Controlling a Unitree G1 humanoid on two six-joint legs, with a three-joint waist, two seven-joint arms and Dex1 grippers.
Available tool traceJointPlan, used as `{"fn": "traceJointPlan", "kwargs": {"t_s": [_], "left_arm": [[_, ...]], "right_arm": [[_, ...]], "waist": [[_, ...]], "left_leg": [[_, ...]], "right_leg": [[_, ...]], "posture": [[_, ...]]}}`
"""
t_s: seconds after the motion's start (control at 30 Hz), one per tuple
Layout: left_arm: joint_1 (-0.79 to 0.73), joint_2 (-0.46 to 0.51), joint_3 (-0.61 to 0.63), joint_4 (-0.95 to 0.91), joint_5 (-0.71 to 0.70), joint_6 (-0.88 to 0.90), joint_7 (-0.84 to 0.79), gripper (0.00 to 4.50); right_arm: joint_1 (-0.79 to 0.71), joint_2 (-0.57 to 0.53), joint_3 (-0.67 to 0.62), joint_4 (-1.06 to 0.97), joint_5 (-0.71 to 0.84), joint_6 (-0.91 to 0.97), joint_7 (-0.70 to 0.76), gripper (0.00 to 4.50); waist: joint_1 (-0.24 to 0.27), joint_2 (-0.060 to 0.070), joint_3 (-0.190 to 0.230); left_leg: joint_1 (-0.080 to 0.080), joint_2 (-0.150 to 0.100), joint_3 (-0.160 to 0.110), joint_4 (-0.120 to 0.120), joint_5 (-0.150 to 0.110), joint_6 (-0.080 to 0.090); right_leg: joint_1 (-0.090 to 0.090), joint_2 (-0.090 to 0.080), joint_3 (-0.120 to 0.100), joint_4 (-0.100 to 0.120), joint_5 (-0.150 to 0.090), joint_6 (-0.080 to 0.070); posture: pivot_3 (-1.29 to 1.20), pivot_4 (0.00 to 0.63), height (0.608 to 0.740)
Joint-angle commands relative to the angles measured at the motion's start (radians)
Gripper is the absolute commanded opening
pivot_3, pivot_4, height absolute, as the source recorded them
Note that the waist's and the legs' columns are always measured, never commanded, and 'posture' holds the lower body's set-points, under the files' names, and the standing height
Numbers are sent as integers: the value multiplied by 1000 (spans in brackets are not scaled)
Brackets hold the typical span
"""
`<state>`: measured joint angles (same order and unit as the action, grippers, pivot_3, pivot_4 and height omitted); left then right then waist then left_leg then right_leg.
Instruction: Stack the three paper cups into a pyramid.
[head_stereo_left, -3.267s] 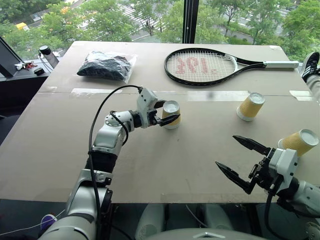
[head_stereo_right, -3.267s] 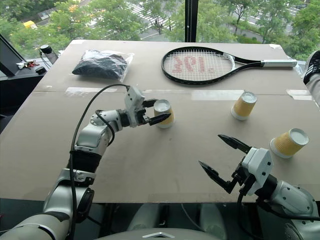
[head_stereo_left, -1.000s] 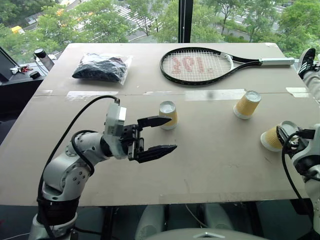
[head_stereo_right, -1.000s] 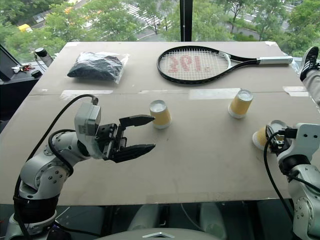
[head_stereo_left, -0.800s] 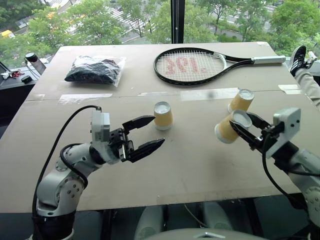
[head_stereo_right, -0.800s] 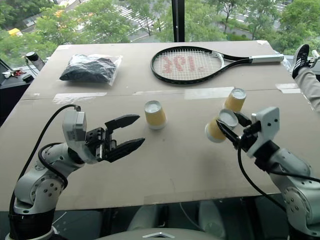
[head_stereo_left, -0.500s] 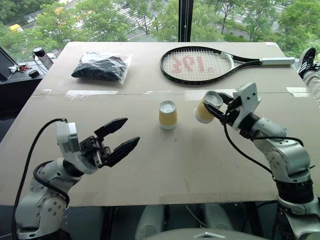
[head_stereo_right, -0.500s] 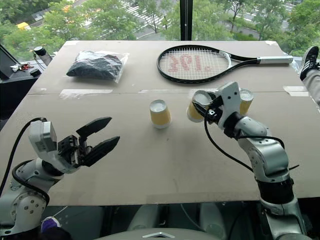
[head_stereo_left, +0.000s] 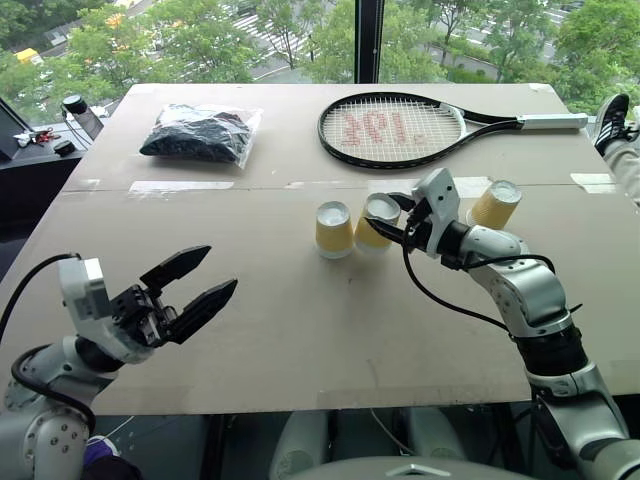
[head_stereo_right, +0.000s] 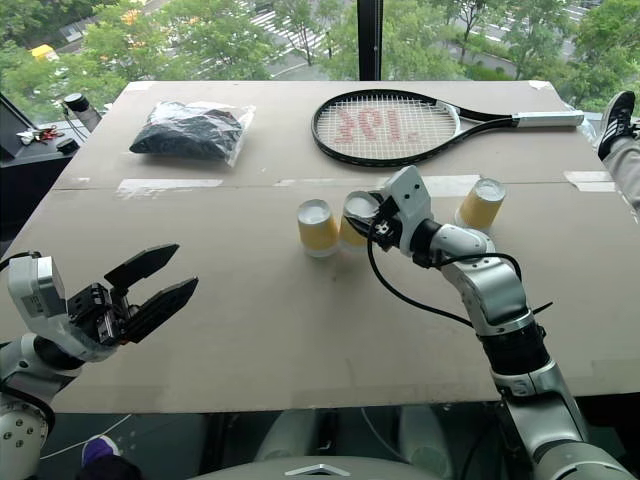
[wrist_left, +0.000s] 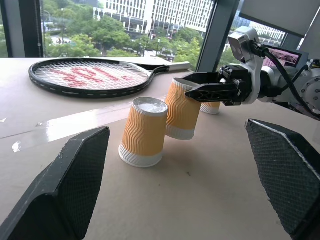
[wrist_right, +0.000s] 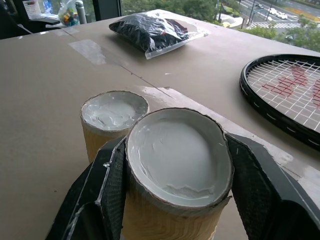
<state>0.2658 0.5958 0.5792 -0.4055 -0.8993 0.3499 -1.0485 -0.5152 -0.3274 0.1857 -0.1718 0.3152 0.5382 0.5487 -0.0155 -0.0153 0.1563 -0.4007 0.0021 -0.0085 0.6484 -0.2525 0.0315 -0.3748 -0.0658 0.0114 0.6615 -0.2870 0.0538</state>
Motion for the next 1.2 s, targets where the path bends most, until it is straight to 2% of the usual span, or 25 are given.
{"fn": "traceJointPlan", "kwargs": {"t_s": [0.03,0.5,0.57,0.67,0.8,1.1,1.2], "left_arm": [[6,11,26,-13,-23,-14,-12,4500],[9,27,39,-8,-36,-7,-11,4500],[7,28,38,-7,-37,-6,-11,4500],[4,30,35,-3,-39,-4,-13,4500],[1,33,36,1,-43,0,-17,4500],[-18,46,14,21,-47,10,-46,4500],[-44,68,-14,2,-52,26,-65,4500]], "right_arm": [[-16,15,11,-1,-30,-49,7,2181],[40,36,43,28,-105,-87,23,2181],[46,36,50,46,-120,-109,31,3203],[54,41,51,67,-133,-150,37,4423],[67,32,31,35,-141,-180,42,4423],[109,-155,-193,-281,145,24,170,4423],[86,-209,-345,-200,127,70,60,4423]], "waist": [[0,0,0],[-1,0,0],[-1,0,0],[0,0,0],[-1,0,0],[2,0,0],[2,0,0]], "left_leg": [[0,0,0,0,0,0],[0,0,0,-1,0,0],[0,0,0,-1,0,0],[0,0,0,-1,0,0],[0,0,0,-1,0,0],[-1,0,0,-1,0,0],[-1,0,0,-1,0,0]], "right_leg": [[0,-1,0,0,0,0],[-1,-1,0,0,0,0],[-1,-1,0,0,0,0],[-1,-1,0,0,0,0],[-1,-1,0,0,0,0],[-1,-3,-1,-1,0,0],[-1,-4,-1,-1,0,0]], "posture": [[0,150,740],[0,150,740],[0,150,740],[0,150,740],[0,150,740],[0,150,740],[0,150,740]]}}
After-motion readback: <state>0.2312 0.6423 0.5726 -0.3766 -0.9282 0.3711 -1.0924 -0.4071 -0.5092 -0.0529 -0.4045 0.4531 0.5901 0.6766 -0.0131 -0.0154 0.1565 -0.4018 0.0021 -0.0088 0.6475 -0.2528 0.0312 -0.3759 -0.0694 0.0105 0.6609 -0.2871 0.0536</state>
